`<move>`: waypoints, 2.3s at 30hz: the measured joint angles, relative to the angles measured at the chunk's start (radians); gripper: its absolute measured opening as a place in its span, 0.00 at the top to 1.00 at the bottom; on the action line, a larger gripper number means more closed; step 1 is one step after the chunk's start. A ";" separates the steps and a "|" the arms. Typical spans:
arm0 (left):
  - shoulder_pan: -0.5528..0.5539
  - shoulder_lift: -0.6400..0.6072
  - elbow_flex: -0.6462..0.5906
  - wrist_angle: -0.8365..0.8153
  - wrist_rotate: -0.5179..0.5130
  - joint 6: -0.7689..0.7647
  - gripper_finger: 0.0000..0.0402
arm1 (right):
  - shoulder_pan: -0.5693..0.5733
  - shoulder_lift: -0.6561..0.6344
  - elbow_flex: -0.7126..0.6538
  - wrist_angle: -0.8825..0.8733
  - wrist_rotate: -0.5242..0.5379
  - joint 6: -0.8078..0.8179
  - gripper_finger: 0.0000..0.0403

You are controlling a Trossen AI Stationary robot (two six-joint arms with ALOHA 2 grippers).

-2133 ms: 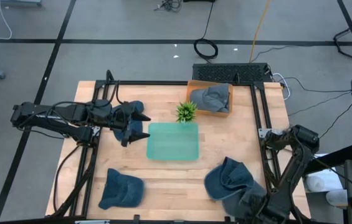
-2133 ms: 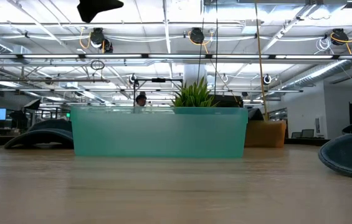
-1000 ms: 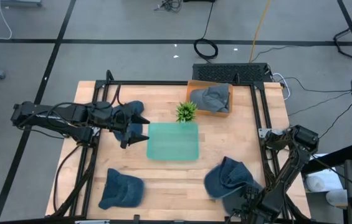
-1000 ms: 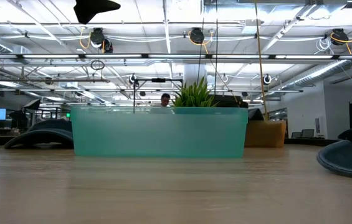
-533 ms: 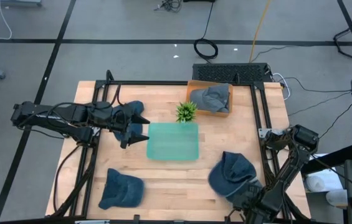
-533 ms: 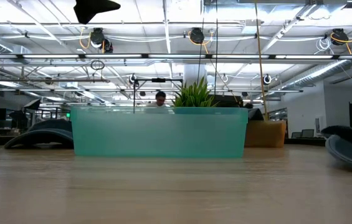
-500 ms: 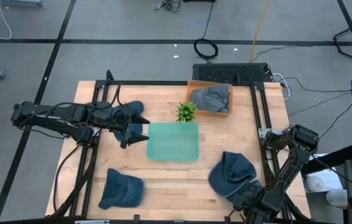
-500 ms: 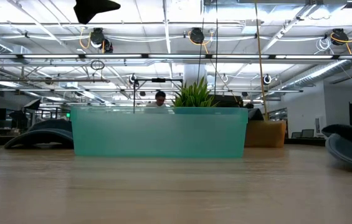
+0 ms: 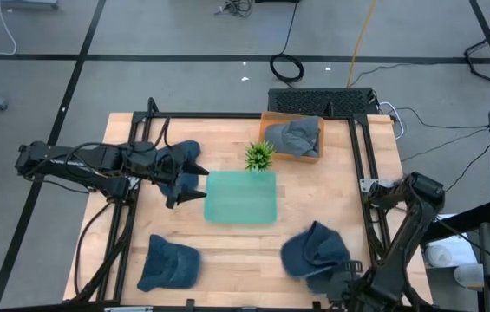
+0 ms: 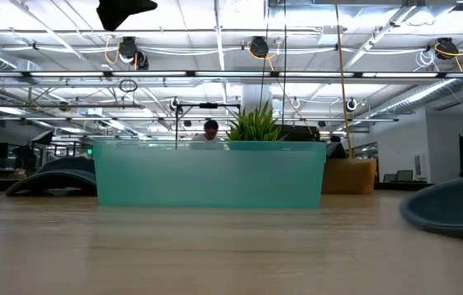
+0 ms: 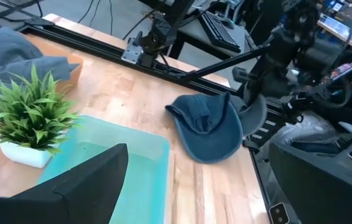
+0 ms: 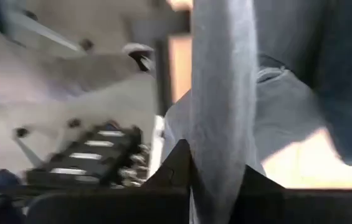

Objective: Pick & Place hat
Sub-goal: Put the gray cap into the orange bin

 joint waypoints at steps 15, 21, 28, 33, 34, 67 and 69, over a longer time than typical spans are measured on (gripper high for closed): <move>0.000 0.000 0.000 0.000 0.009 -0.010 0.02 | 0.015 -0.261 0.076 0.198 0.194 -0.184 0.98; 0.000 0.000 0.000 0.000 0.010 -0.007 0.02 | 0.044 -0.348 0.076 0.274 0.385 -0.404 0.98; 0.000 0.000 0.000 0.000 0.098 -0.017 0.02 | 0.079 -0.369 0.070 0.154 0.809 -0.610 0.98; 0.000 0.000 0.000 0.000 0.065 -0.017 0.02 | 0.076 -0.369 0.010 0.158 0.976 -0.673 0.98; 0.000 0.000 0.000 -0.001 0.059 -0.014 0.02 | 0.073 -0.369 -0.008 0.166 1.006 -0.683 0.98; 0.000 0.000 0.000 -0.002 -0.023 0.058 0.02 | -0.251 -0.369 -0.920 2.034 1.211 -1.795 0.97; 0.000 0.000 0.000 -0.001 -0.023 0.079 0.02 | -0.280 -0.369 -0.952 2.165 1.152 -1.883 0.97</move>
